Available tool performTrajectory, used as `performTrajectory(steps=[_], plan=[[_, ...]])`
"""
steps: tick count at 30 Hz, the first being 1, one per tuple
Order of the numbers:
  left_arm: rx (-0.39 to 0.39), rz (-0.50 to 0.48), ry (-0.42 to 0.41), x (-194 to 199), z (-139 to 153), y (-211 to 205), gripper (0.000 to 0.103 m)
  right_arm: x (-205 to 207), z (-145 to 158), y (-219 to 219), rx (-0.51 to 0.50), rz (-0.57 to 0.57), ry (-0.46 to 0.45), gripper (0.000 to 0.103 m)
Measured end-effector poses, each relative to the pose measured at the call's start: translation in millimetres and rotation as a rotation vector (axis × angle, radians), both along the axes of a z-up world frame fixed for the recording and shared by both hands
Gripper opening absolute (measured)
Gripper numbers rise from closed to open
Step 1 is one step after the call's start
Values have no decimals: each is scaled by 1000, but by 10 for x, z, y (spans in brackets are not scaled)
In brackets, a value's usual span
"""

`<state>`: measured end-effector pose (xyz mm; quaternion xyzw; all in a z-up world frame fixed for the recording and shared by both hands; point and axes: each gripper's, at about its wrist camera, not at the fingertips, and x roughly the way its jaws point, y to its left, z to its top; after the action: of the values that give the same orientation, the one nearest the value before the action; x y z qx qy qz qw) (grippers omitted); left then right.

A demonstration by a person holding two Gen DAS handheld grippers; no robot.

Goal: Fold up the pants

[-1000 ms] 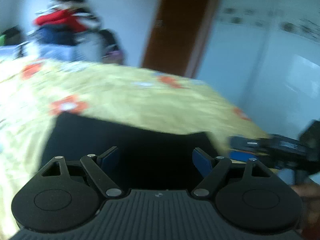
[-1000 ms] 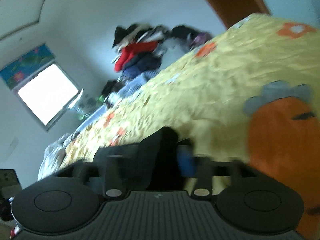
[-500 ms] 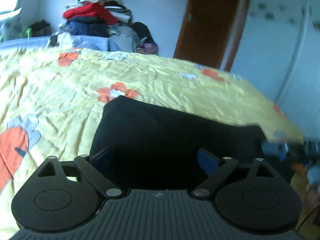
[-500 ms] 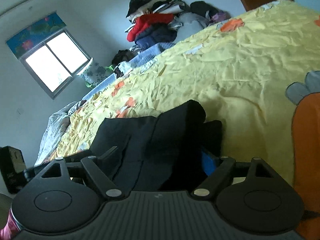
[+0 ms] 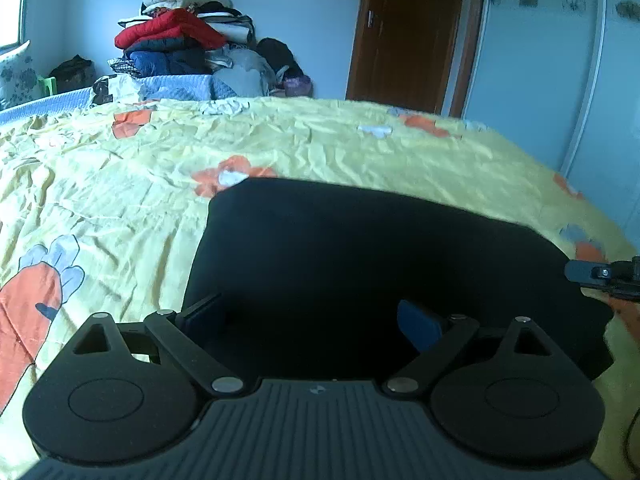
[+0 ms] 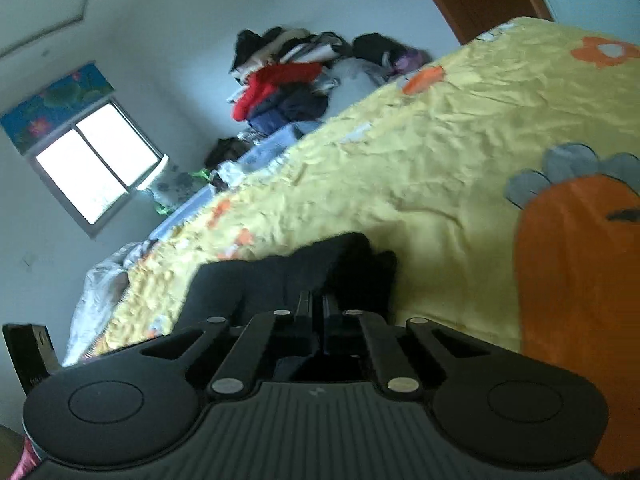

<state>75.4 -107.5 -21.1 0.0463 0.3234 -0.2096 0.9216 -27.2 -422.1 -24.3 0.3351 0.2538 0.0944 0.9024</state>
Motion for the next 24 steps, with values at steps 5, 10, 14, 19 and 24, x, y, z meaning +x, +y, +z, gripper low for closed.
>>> performTrajectory(steps=[5, 10, 14, 19, 24], plan=[[62, 4, -49, -49, 14, -51, 95, -43, 169, 50, -144, -81, -16, 5], [94, 35, -42, 11, -29, -77, 103, 226, 448, 324, -196, 16, -99, 5], [123, 38, -90, -46, -104, -104, 103, 579, 352, 754, -296, 158, -38, 5], [123, 31, -140, -129, -148, -86, 103, 752, 71, 534, -103, 94, 12, 4], [101, 52, -124, -110, -154, -51, 103, 522, 239, 707, -225, 103, -13, 7]])
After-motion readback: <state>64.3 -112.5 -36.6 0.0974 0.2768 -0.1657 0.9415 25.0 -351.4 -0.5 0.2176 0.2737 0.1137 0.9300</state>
